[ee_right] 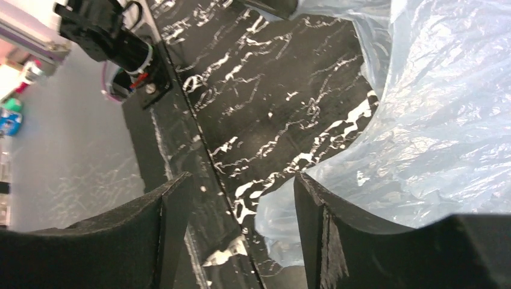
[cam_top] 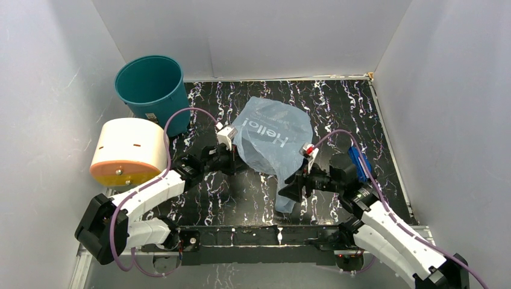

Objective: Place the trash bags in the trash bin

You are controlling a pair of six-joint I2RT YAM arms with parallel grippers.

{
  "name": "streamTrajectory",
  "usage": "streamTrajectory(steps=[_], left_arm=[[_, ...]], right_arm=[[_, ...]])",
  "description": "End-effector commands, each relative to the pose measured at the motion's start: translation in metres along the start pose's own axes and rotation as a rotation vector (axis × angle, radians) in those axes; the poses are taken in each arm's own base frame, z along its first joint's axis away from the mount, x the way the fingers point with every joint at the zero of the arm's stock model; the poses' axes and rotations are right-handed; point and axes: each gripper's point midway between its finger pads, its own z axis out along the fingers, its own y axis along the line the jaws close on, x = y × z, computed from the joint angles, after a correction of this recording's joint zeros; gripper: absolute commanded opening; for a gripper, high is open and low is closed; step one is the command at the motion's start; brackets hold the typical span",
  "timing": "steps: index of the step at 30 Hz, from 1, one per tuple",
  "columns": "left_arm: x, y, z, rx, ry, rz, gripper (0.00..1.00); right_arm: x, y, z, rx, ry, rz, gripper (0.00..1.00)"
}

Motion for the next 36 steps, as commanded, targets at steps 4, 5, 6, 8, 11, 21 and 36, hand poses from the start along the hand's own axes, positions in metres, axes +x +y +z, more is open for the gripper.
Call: streamTrajectory(steps=[4,5,6,8,11,21,36], left_arm=[[0.019,0.045,-0.001,-0.224,0.006,-0.069,0.00],[0.023,0.052,0.000,-0.257,0.007,-0.090,0.00],[0.027,0.057,0.000,-0.275,0.010,-0.104,0.00],[0.038,0.066,0.002,-0.307,0.032,-0.129,0.00],[0.050,0.075,0.005,-0.338,0.060,-0.155,0.00],[0.059,0.092,0.004,-0.394,0.110,-0.146,0.00],[0.057,0.082,0.006,-0.331,0.085,-0.149,0.00]], right_arm=[[-0.002,0.026,-0.009,-0.079,0.020,0.118,0.69],[-0.001,0.028,-0.009,-0.089,0.038,0.137,0.72],[-0.001,0.027,-0.008,-0.082,0.052,0.157,0.74],[0.003,0.020,-0.007,-0.034,0.087,0.204,0.75],[0.016,0.024,-0.006,-0.066,0.167,0.255,0.74],[0.038,0.038,-0.002,-0.151,0.250,0.345,0.79],[0.084,0.017,0.027,-0.021,0.208,0.319,0.67]])
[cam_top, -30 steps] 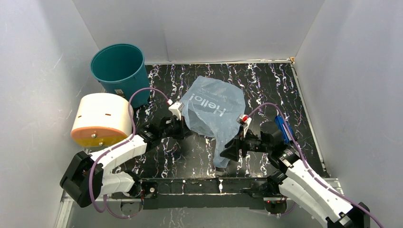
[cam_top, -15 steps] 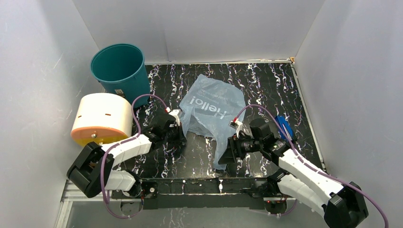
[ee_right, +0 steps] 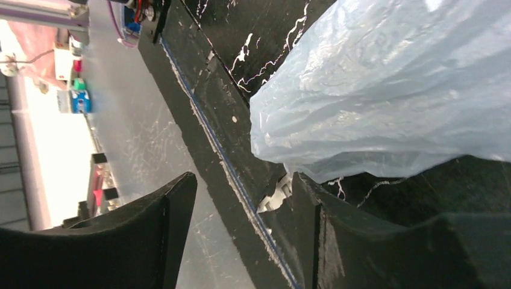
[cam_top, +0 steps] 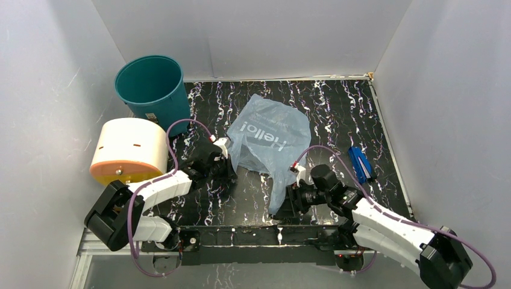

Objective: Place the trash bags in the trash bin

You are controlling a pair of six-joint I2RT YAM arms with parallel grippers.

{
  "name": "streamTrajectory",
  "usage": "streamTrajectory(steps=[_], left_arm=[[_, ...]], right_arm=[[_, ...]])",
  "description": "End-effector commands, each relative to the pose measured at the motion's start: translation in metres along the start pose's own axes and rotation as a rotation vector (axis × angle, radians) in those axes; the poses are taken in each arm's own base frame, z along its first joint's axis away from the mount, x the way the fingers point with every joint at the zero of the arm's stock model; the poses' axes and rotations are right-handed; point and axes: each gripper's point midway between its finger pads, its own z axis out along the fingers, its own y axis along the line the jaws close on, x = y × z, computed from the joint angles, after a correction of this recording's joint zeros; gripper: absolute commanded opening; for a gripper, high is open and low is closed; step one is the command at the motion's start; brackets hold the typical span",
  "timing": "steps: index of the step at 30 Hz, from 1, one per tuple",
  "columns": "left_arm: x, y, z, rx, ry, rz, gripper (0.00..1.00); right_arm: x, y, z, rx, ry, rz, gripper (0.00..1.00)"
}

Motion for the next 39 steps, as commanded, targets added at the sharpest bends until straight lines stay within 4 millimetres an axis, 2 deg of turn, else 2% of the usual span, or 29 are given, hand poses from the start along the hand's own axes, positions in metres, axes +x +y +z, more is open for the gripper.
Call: streamTrajectory(steps=[1,4,8,13,15,18,20,26,28,31,35,39], left_arm=[[-0.004,-0.005,-0.003,0.035,-0.020,0.010,0.00],[-0.001,-0.007,-0.002,0.047,-0.006,0.006,0.00],[0.001,-0.009,-0.003,0.059,-0.009,-0.006,0.00],[0.001,-0.009,-0.005,0.053,0.000,0.000,0.00],[0.000,-0.009,-0.006,0.054,-0.005,-0.003,0.00],[0.001,-0.008,-0.005,0.057,-0.010,-0.009,0.00],[0.003,-0.007,-0.002,0.056,-0.005,-0.014,0.00],[0.000,-0.010,0.001,0.062,-0.005,-0.023,0.00],[0.001,0.000,0.002,0.012,-0.007,-0.026,0.00],[0.009,0.020,0.003,-0.065,0.016,-0.032,0.00],[0.018,0.030,0.008,-0.075,0.043,-0.059,0.00],[0.026,0.033,0.015,-0.074,0.070,-0.076,0.00]], right_arm=[[-0.016,0.001,0.022,-0.008,-0.118,-0.188,0.64],[-0.014,0.010,0.035,-0.044,-0.125,-0.320,0.61],[-0.020,-0.002,0.041,0.030,-0.155,-0.415,0.62],[-0.048,-0.002,0.027,0.073,-0.358,-0.512,0.60],[-0.053,-0.001,0.021,0.072,-0.419,-0.524,0.60],[-0.060,0.003,0.017,0.050,-0.491,-0.553,0.69],[-0.068,0.004,0.017,0.052,-0.532,-0.558,0.70],[-0.053,-0.004,0.051,0.055,-0.294,-0.629,0.68],[-0.049,-0.003,0.056,0.030,-0.271,-0.638,0.65],[-0.055,0.005,0.056,-0.003,-0.308,-0.684,0.62],[-0.049,0.013,0.063,-0.059,-0.224,-0.769,0.71],[-0.029,0.006,0.073,-0.084,-0.088,-0.776,0.75]])
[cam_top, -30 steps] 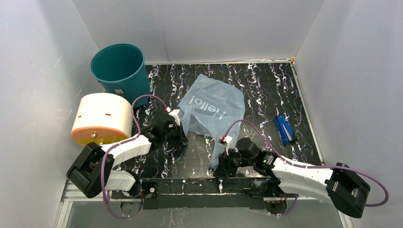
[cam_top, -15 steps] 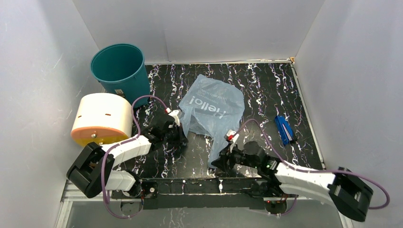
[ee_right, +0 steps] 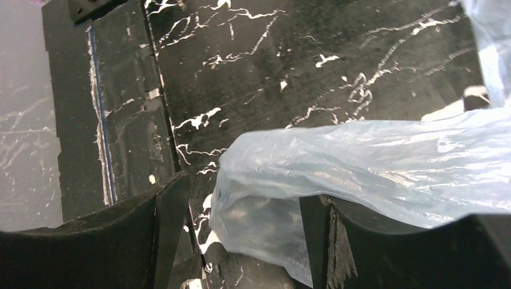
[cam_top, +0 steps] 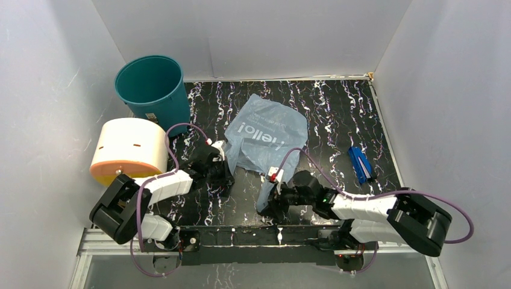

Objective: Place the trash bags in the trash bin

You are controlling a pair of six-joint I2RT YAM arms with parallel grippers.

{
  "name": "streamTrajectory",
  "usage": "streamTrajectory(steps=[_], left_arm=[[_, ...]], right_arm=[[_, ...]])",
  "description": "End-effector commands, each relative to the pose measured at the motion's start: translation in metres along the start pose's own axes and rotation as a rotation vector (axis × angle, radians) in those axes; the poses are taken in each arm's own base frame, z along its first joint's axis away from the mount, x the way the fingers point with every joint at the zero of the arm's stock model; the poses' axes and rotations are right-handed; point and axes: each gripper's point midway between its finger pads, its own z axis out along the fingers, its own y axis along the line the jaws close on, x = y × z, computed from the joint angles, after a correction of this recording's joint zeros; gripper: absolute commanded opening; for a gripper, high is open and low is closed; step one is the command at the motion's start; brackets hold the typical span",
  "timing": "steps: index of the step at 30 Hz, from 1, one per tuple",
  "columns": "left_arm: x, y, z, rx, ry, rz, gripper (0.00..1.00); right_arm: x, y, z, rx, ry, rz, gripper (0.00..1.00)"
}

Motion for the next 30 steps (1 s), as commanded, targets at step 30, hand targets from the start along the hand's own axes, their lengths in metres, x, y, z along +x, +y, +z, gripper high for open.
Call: streamTrajectory(steps=[30], left_arm=[[0.012,-0.006,-0.003,0.074,0.008,-0.008,0.00]], right_arm=[[-0.037,0.013,0.056,0.109,-0.299,-0.500,0.68]])
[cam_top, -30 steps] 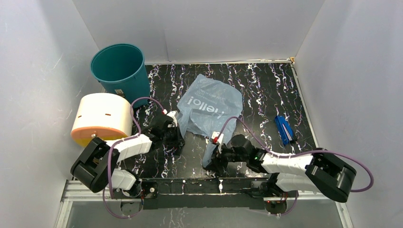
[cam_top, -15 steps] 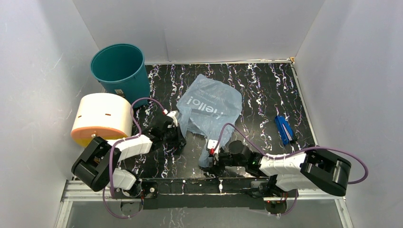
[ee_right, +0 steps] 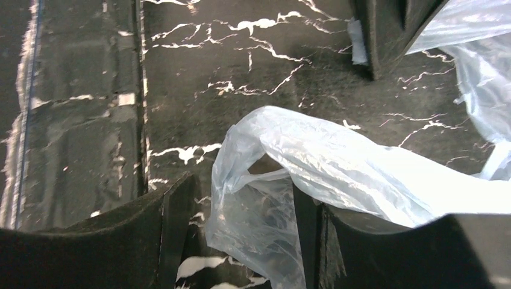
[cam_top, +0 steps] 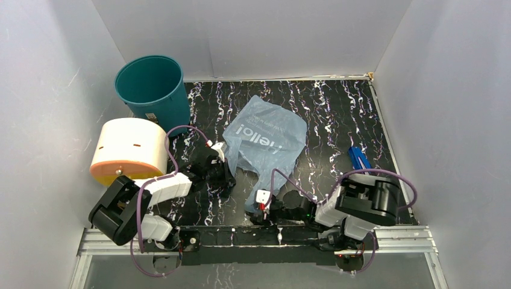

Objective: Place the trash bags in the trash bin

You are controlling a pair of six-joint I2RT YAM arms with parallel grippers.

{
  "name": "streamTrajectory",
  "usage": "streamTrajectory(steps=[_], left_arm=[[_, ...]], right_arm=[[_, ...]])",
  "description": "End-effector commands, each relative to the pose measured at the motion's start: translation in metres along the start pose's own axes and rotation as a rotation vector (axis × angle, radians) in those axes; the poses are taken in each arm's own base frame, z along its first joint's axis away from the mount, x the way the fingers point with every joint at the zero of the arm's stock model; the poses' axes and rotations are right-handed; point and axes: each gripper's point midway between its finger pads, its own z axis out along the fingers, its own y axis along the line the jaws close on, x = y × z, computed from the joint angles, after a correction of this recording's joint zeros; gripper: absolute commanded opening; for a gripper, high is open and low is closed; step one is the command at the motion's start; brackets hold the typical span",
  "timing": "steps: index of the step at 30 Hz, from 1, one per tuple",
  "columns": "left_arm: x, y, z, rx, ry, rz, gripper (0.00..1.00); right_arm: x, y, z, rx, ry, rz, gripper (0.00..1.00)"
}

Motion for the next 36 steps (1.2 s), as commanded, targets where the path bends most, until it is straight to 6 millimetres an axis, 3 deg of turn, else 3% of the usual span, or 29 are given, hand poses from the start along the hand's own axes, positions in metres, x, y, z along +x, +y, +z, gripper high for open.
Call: streamTrajectory(steps=[1,7,12,15,22,27,32,36], left_arm=[[0.008,0.002,-0.004,0.007,0.012,-0.010,0.00],[0.008,0.002,-0.005,0.007,0.013,-0.010,0.00],[0.004,0.001,-0.005,0.007,0.001,-0.012,0.00],[0.002,-0.001,-0.004,0.016,-0.004,-0.014,0.00],[0.001,-0.005,-0.005,0.028,-0.006,-0.023,0.00],[0.002,-0.003,-0.008,0.018,-0.011,-0.022,0.00],[-0.002,-0.004,-0.008,0.017,-0.020,-0.024,0.00],[-0.009,-0.005,-0.011,0.008,-0.040,-0.013,0.00]], right_arm=[[-0.049,-0.024,0.015,0.149,-0.189,-0.078,0.67],[-0.068,-0.035,0.013,0.234,-0.262,-0.045,0.61],[-0.073,-0.039,0.014,0.258,-0.256,-0.043,0.78],[-0.070,-0.038,0.021,0.261,-0.263,-0.027,0.77],[-0.072,-0.033,0.037,0.250,-0.309,-0.041,0.53],[-0.081,-0.046,0.026,0.329,-0.325,-0.034,0.35],[-0.070,-0.044,0.038,0.306,-0.181,0.001,0.15],[-0.060,-0.057,0.038,0.368,-0.090,0.106,0.00]])
